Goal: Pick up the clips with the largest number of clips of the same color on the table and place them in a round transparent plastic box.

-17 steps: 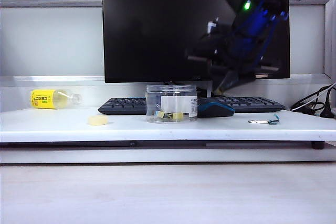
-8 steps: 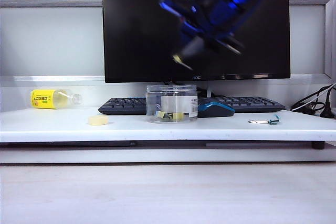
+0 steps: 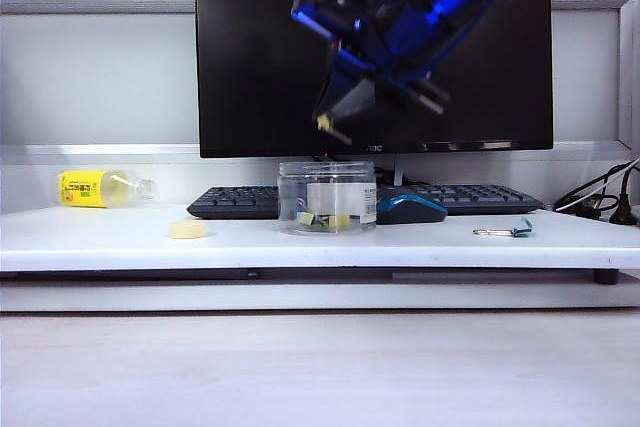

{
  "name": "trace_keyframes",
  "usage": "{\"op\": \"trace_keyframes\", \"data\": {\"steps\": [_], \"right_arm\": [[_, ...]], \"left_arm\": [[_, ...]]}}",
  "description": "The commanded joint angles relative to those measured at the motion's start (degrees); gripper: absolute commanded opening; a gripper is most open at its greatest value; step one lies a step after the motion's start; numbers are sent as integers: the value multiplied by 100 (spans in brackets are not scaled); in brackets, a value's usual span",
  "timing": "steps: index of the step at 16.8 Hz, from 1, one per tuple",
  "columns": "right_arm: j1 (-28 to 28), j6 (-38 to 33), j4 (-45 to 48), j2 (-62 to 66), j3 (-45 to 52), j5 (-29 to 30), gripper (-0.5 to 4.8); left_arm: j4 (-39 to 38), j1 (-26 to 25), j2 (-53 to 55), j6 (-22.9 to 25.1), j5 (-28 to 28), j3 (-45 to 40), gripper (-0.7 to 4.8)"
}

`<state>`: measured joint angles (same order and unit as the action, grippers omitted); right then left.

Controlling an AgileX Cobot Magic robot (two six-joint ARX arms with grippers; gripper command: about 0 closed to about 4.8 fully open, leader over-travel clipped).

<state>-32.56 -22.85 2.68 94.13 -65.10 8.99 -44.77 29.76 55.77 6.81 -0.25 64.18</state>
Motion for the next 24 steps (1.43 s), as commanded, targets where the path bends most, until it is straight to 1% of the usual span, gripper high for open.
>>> {"op": "trace_keyframes", "data": {"steps": [1,4,7,8,10,12,14,17,20,22,24], "right_arm": [[-9,-7,13,136,-20,35,72],[-9,-7,11,205,-20,37,75],[-9,-4,13,214,-20,144,101],[-9,-4,13,214,-20,144,120],[-9,-2,35,212,-22,175,121],[17,81,221,173,-26,317,121],[24,446,343,-59,-26,313,121],[52,1082,352,-772,-26,52,121],[267,1161,260,-1757,-26,-162,121],[573,1445,-111,-2420,-26,-264,120],[933,1740,-754,-3008,-24,-527,120]], "left_arm": [[59,4,-15,4,-9,11,165],[48,4,-13,2,-7,11,165],[48,4,-13,0,7,11,165],[48,4,-13,-2,7,11,165],[48,4,-13,0,7,11,165],[77,4,-24,39,4,11,166],[216,4,-133,223,4,11,166],[664,4,-549,245,13,11,166],[960,4,-1233,398,50,11,166],[997,4,-1847,614,48,11,166],[973,4,-2402,691,52,11,166]]}}
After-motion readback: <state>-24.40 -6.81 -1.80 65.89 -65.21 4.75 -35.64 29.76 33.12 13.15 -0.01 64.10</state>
